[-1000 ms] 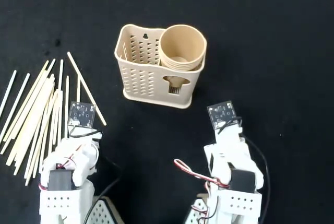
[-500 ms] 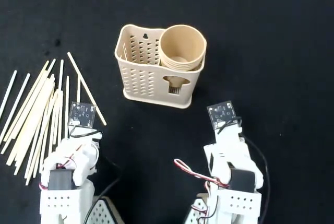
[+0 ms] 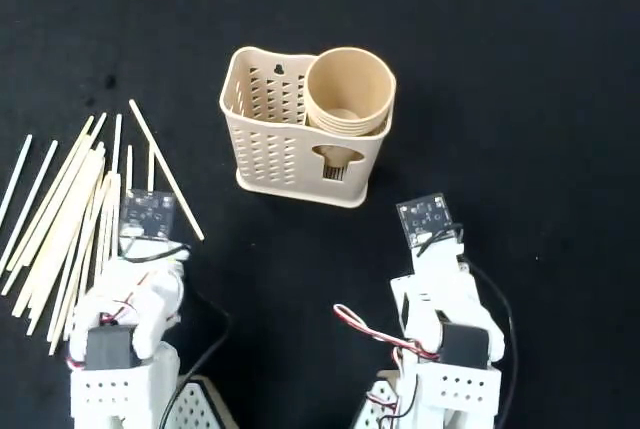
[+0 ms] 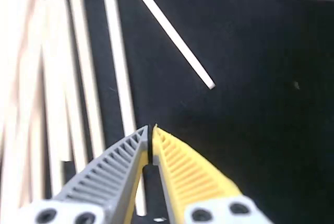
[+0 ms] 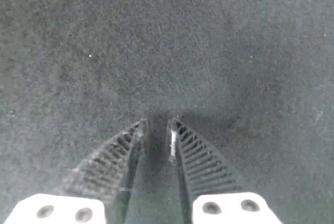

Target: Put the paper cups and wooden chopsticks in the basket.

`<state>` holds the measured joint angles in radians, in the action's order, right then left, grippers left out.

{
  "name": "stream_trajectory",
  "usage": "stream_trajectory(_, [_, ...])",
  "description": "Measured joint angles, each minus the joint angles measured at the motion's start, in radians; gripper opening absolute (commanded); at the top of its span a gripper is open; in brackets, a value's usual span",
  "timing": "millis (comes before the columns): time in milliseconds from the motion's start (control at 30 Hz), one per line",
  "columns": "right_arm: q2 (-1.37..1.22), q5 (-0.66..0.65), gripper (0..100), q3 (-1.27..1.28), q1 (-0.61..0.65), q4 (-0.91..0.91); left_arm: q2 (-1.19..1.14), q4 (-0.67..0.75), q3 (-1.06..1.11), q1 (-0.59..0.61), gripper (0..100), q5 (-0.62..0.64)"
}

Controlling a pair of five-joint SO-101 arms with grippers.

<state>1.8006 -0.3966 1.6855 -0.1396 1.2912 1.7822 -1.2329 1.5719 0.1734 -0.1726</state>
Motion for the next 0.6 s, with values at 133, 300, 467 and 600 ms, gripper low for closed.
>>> stream_trajectory(133, [0.000, 0.000, 8.2, 0.000, 0.000, 0.000, -0.002, 0.041, -0.132, 0.112, 3, 0.000])
stream_trajectory(300, [0.000, 0.000, 8.2, 0.000, 0.000, 0.000, 0.000, 0.061, -0.382, 0.216, 9, -0.023])
stream_trajectory(467, [0.000, 0.000, 8.2, 0.000, 0.000, 0.000, -0.104, 0.032, -0.559, 0.227, 13, -0.029])
stream_trajectory(600, [0.000, 0.000, 8.2, 0.000, 0.000, 0.000, -0.333, 0.011, -0.661, 0.227, 13, -0.018])
